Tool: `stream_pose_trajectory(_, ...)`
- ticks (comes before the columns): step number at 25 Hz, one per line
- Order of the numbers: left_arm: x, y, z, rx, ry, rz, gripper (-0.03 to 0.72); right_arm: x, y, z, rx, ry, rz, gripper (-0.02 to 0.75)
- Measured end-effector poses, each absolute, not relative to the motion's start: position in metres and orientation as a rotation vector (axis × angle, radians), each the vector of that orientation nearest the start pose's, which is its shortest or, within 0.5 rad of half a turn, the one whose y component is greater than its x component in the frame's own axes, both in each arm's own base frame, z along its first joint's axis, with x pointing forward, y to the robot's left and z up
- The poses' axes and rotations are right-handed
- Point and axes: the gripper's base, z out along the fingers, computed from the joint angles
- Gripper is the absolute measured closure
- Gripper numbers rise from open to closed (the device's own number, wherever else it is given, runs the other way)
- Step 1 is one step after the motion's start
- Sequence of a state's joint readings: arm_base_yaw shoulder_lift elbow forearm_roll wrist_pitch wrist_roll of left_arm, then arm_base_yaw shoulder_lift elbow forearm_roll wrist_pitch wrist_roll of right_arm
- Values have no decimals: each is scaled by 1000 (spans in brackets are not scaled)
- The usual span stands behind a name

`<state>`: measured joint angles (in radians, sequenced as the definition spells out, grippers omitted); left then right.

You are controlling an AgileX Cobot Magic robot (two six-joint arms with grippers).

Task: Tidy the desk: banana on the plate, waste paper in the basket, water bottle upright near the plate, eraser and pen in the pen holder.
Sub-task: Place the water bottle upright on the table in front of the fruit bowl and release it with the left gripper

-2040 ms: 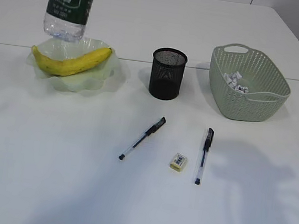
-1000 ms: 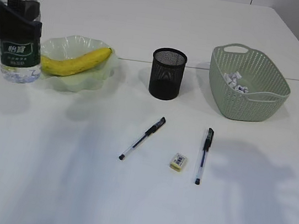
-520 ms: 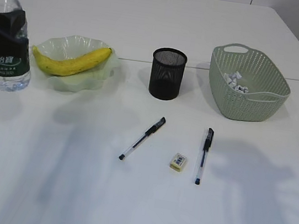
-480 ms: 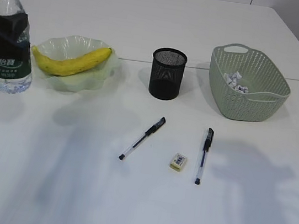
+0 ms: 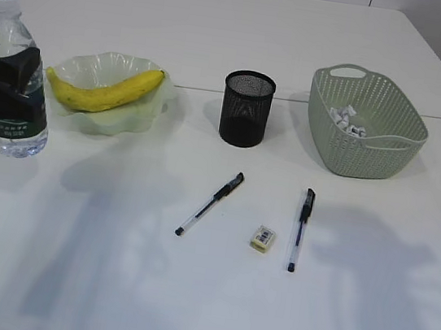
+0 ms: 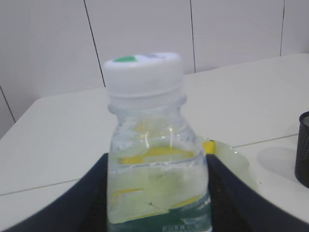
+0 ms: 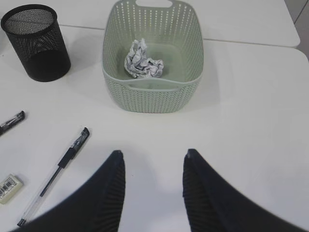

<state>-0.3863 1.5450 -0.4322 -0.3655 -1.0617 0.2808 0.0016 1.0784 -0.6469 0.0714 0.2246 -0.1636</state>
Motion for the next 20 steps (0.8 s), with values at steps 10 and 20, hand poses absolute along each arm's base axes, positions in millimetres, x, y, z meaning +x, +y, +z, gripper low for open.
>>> stream_pose_trajectory(10,261,-76,180,158,1628,45,323,221,2,277,-113,2136,-39,436)
stream_pose_trajectory(20,267,-66,156,39,1719,24,323,221,2,277,-113,2136,-39,436)
